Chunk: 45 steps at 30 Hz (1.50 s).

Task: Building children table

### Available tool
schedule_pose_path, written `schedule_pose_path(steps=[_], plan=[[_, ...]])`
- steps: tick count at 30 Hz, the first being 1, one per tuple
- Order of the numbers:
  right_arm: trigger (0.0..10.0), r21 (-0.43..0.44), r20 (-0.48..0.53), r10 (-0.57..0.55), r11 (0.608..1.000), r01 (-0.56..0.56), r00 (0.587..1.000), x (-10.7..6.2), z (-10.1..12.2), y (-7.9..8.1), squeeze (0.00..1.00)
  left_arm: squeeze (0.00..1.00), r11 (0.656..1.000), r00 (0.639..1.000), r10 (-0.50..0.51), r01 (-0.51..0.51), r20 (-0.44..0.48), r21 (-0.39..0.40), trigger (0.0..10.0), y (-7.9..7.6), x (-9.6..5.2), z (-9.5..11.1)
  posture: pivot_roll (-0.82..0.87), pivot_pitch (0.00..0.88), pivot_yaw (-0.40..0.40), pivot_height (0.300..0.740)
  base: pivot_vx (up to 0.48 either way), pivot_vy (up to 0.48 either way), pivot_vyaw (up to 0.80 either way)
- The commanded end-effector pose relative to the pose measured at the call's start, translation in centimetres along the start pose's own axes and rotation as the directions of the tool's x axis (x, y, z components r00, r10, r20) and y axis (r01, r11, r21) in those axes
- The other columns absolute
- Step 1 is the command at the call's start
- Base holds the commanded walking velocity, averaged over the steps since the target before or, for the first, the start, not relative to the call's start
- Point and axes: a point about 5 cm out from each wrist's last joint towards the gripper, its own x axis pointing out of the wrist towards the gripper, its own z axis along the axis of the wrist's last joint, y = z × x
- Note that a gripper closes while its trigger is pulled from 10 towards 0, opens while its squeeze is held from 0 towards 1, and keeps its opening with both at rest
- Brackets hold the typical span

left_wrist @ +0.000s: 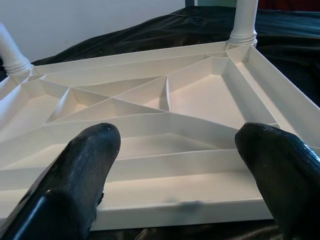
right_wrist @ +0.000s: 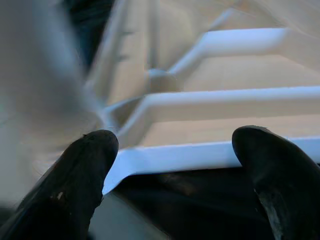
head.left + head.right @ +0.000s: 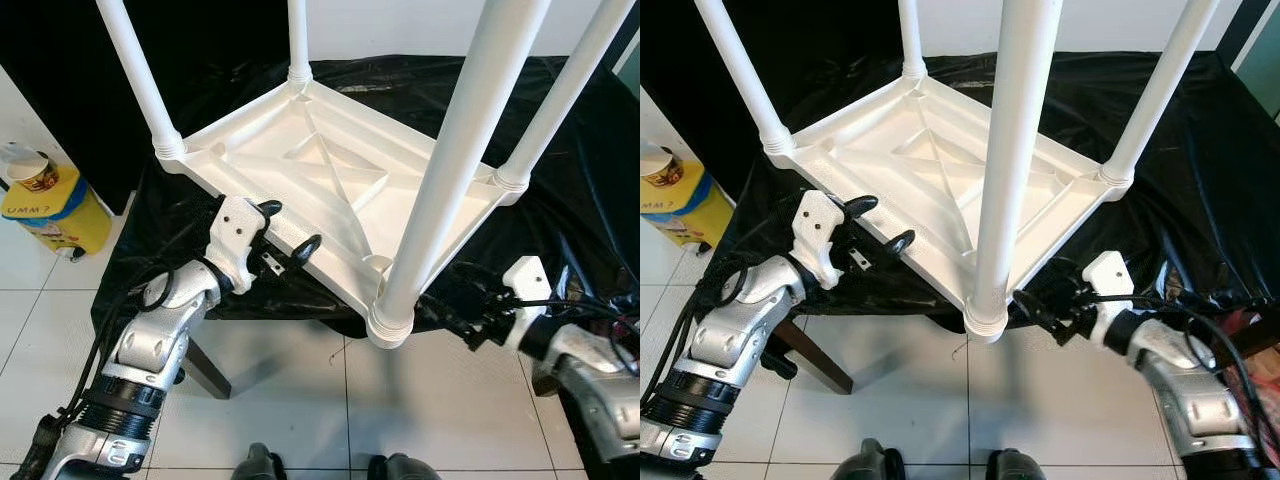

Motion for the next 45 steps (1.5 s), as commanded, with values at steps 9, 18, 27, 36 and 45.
schedule_pose_path(steps=[9,18,27,36,45], plan=[[10.0,0.011,-0.011,0.278,0.960,-0.278,0.960,1.0,1.8,1.8,0.00,0.00,1.000,0.999,-0.025,0.026,-0.032,0.008,10.0,0.4,-1.2,-0.5,0.03,0.101,-0.001,0.740,0.000,0.000,0.00],[10.0,0.005,0.077,0.290,0.957,-0.292,0.954,4.7,2.3,3.2,0.00,0.00,1.000,0.999,-0.027,0.027,-0.017,-0.009,10.0,-0.1,-1.3,-0.3,0.05,0.103,-0.005,0.740,0.000,0.000,0.00],[0.0,0.021,0.135,0.180,0.983,-0.185,0.974,6.8,2.3,2.6,0.00,0.00,1.000,1.000,-0.022,0.022,-0.009,-0.014,10.0,-0.4,-1.3,-0.3,0.06,0.104,-0.011,0.740,0.000,0.000,0.00],[0.0,0.053,0.095,-0.031,0.998,0.026,0.995,6.0,1.0,0.0,0.00,0.00,1.000,1.000,-0.018,0.018,-0.004,-0.017,10.0,-0.6,-1.3,-0.2,0.05,0.108,-0.015,0.740,0.000,0.000,0.00],[0.0,0.091,0.057,-0.310,0.948,0.304,0.949,5.9,0.0,-0.9,0.00,0.00,0.999,1.000,-0.025,0.025,0.008,-0.026,10.0,-1.1,-0.8,-0.2,0.04,0.111,-0.011,0.740,0.000,0.000,0.00]])
